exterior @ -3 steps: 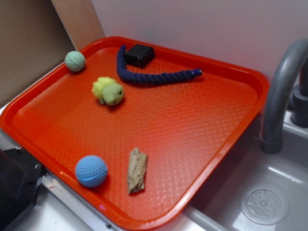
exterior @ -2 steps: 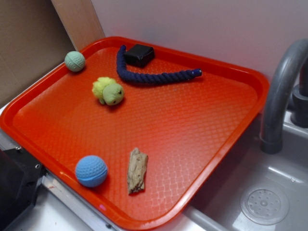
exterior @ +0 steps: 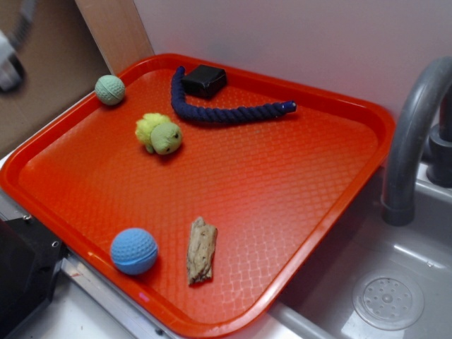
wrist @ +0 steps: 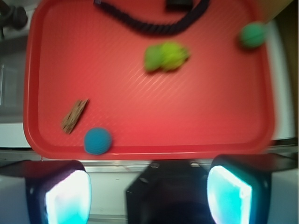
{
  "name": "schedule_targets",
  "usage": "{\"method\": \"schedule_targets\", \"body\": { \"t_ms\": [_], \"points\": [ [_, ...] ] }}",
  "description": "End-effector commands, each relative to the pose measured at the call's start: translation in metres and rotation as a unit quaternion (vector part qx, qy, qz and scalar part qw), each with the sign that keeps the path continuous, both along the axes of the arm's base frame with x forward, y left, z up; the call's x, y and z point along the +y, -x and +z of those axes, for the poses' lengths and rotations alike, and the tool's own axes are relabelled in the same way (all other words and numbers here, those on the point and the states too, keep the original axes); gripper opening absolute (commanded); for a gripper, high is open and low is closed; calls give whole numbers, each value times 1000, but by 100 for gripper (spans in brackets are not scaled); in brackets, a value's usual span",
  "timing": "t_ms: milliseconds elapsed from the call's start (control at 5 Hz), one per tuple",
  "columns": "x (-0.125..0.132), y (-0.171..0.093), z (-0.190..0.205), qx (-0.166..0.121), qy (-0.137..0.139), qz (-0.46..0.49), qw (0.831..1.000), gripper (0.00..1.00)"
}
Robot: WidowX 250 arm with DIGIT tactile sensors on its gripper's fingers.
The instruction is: Grab the blue ball.
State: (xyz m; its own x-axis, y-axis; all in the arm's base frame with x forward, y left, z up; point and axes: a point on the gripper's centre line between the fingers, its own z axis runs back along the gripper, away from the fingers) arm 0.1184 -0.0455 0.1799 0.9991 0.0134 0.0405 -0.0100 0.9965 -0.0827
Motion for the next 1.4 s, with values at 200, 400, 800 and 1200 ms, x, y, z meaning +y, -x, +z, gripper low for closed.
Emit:
{"method": "schedule_targets", "body": {
  "t_ms": [200, 400, 800, 1200],
  "points": [
    [-43, 4, -121, -8, 39, -148, 988, 100],
    [-63, 10, -143, 14, 85, -192, 978, 100],
    [-78, 11, -135, 5, 84, -196, 977, 0],
    [-30, -27, -79, -39, 3, -132, 990, 0]
  ]
}}
